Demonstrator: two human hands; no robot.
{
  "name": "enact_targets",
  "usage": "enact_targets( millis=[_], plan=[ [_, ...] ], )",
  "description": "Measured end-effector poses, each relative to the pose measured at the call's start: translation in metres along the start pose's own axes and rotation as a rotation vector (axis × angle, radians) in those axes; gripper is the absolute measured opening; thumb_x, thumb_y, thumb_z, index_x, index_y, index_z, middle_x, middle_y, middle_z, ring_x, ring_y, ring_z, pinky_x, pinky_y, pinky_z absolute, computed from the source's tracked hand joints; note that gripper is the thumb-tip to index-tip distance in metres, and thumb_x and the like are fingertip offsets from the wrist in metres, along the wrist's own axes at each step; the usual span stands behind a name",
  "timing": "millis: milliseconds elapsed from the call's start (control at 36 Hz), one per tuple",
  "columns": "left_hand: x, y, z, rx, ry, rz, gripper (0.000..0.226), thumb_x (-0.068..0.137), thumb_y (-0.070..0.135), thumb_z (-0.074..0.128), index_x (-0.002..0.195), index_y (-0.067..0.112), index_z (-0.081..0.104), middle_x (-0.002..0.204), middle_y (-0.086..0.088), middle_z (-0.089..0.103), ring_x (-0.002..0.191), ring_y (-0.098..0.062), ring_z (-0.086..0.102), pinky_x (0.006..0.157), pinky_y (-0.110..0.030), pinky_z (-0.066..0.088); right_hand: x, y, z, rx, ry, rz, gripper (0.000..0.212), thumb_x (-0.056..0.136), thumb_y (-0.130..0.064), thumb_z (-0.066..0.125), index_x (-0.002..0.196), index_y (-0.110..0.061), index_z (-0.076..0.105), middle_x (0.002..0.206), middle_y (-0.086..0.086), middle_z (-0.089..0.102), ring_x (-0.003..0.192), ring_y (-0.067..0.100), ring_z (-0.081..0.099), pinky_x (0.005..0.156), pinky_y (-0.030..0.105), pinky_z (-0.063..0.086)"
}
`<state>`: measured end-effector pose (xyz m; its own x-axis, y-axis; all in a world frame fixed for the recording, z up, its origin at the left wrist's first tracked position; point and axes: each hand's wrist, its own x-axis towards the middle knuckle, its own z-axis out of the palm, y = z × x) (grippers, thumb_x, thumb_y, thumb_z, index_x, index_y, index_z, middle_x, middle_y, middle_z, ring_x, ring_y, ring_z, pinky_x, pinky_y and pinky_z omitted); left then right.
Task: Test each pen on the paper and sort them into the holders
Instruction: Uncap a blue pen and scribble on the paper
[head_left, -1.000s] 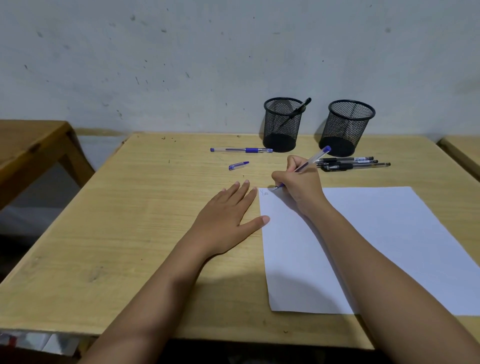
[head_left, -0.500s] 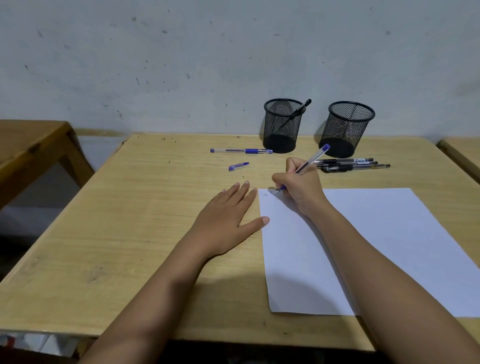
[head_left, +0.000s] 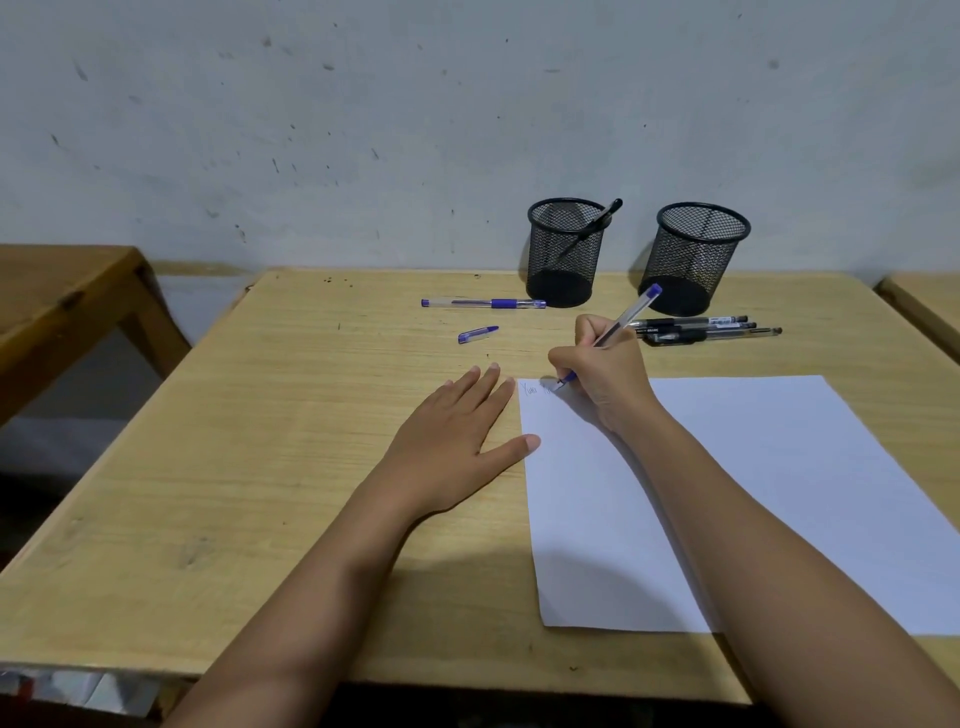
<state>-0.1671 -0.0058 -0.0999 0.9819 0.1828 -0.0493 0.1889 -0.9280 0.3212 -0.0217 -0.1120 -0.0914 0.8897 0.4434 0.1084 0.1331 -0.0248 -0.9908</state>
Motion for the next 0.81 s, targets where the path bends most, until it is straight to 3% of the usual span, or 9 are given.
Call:
enact_targets(
  millis=[583, 722, 806],
  plan=[
    [0.0012, -0.0019, 0.0009, -0.011, 0.014, 0.007, 0.070, 0.090, 0.064, 0.027, 0.148, 0.032, 0.005, 0.157, 0.012, -0.005, 0.144, -0.002, -0.008, 0.119, -0.028, 0.000, -0.0017, -0.0013, -0.0031, 0.020, 0.001, -0.031, 0.035, 0.051, 0.006, 0.055, 0.049, -0.015, 0.027, 0.052, 0.003, 0.022, 0.053, 0.017, 0.025, 0.052, 0.028, 0.025],
    [0.0004, -0.0010, -0.0001, -0.027, 0.018, 0.007, 0.071, 0.090, 0.064, 0.029, 0.149, 0.032, 0.007, 0.158, 0.012, -0.004, 0.144, -0.003, -0.007, 0.119, -0.030, 0.001, -0.0031, -0.0023, -0.0059, 0.182, 0.029, -0.015, 0.040, 0.062, 0.014, 0.060, 0.050, -0.014, 0.035, 0.049, 0.003, 0.034, 0.043, 0.010, 0.033, 0.042, 0.017, 0.033],
    [0.0001, -0.0005, -0.0010, -0.029, 0.020, 0.010, 0.070, 0.090, 0.063, 0.030, 0.149, 0.031, 0.009, 0.158, 0.011, -0.003, 0.144, -0.004, -0.006, 0.119, -0.030, 0.002, -0.0060, -0.0049, -0.0050, 0.233, -0.038, -0.019, 0.035, 0.069, 0.013, 0.064, 0.058, -0.011, 0.042, 0.053, 0.008, 0.046, 0.043, 0.009, 0.041, 0.044, 0.017, 0.038]
  ],
)
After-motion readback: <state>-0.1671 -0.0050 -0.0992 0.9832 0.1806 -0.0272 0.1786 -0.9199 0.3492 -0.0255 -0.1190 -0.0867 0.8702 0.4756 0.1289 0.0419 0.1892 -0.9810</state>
